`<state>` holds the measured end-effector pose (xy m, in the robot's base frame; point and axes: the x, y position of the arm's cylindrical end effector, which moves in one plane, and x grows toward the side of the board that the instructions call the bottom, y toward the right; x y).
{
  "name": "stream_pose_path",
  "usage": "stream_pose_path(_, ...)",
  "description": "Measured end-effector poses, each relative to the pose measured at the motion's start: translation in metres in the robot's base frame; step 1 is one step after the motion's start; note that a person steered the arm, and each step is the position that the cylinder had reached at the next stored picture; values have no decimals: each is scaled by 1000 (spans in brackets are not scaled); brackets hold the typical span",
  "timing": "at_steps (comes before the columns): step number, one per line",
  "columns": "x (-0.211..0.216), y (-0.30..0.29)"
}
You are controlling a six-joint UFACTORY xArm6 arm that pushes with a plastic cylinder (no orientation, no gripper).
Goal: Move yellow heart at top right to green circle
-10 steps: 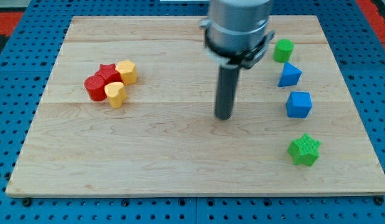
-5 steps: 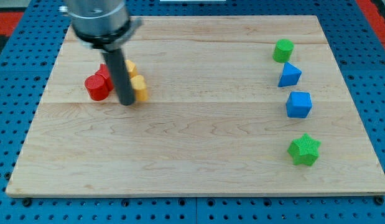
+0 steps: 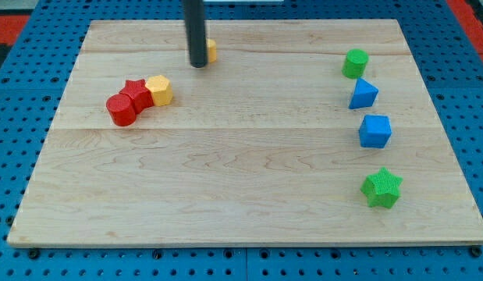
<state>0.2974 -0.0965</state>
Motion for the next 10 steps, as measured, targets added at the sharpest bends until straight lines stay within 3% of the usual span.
stream_pose_path(1, -14, -8)
stream_pose_path(2, -24, 56)
stream_pose_path(4, -62, 45)
stream_pose_path(6, -59, 166)
stream_pose_path(7, -57, 179)
stream_pose_path(8, -42, 136)
stream_pose_path(10, -32, 223)
